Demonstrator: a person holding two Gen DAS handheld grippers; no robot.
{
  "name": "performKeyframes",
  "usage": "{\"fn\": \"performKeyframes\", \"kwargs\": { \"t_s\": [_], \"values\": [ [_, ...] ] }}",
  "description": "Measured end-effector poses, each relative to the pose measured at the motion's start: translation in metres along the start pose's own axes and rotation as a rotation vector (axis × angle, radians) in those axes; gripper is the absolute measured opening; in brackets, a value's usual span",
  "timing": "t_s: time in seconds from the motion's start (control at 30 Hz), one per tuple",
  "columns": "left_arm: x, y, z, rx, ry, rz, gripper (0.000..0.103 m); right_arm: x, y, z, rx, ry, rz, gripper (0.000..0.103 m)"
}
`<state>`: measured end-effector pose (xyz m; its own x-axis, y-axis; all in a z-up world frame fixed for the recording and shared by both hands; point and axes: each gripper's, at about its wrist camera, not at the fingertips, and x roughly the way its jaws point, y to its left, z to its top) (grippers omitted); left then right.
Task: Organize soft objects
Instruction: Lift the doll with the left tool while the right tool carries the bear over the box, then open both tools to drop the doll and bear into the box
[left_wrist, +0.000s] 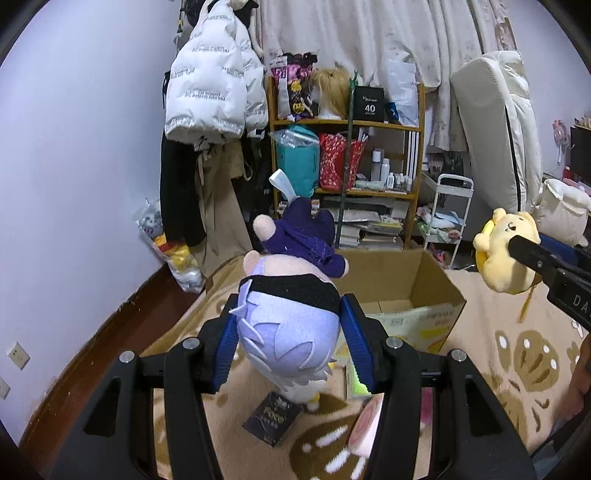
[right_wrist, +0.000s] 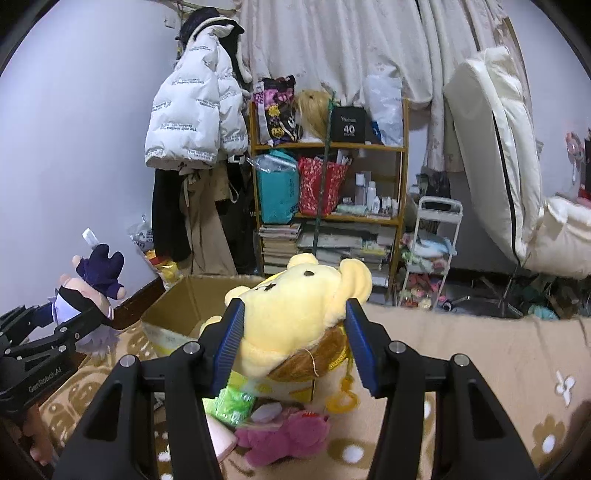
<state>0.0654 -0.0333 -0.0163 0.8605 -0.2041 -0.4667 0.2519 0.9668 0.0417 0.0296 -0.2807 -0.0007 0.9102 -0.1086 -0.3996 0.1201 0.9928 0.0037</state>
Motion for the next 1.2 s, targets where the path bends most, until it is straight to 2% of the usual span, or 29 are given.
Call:
{"fn": "performKeyframes", "kwargs": {
  "t_s": [0.17, 0.33, 0.47, 0.6, 0.87, 0.97, 1.03, 1.2],
  "values": [
    [0.005, -0.007, 0.033, 0.057, -0.055, 0.013, 0.052, 0.002, 0.005, 0.025, -0.079, -0.037, -0.001, 0.058],
    [0.011, -0.015, 0.054, 0.129, -0.115, 0.024, 0.053, 0.010, 0.005, 0.046, -0.065, -0.074, 0.019, 0.058],
    [0.021, -0.019, 0.055, 0.169, -0.130, 0.019, 0.053, 0.021, 0.003, 0.050, -0.070, -0.104, 0.059, 0.058],
    [0.037, -0.018, 0.045, 0.173, -0.127, 0.000, 0.053, 0.038, -0.004, 0.043, -0.044, -0.083, 0.070, 0.059],
    [0.073, -0.030, 0.027, 0.188, -0.059, -0.009, 0.053, 0.076, -0.030, 0.025, 0.110, -0.037, 0.084, 0.057],
    [0.085, -0.036, 0.018, 0.208, -0.008, -0.021, 0.053, 0.087, -0.035, 0.020, 0.115, -0.020, 0.084, 0.055],
    [0.094, -0.040, 0.012, 0.218, 0.024, -0.027, 0.053, 0.094, -0.036, 0.017, 0.115, -0.005, 0.098, 0.049],
    [0.107, -0.045, 0.005, 0.209, 0.076, -0.053, 0.055, 0.114, -0.034, 0.007, 0.116, 0.063, 0.125, 0.048]
  ]
}}
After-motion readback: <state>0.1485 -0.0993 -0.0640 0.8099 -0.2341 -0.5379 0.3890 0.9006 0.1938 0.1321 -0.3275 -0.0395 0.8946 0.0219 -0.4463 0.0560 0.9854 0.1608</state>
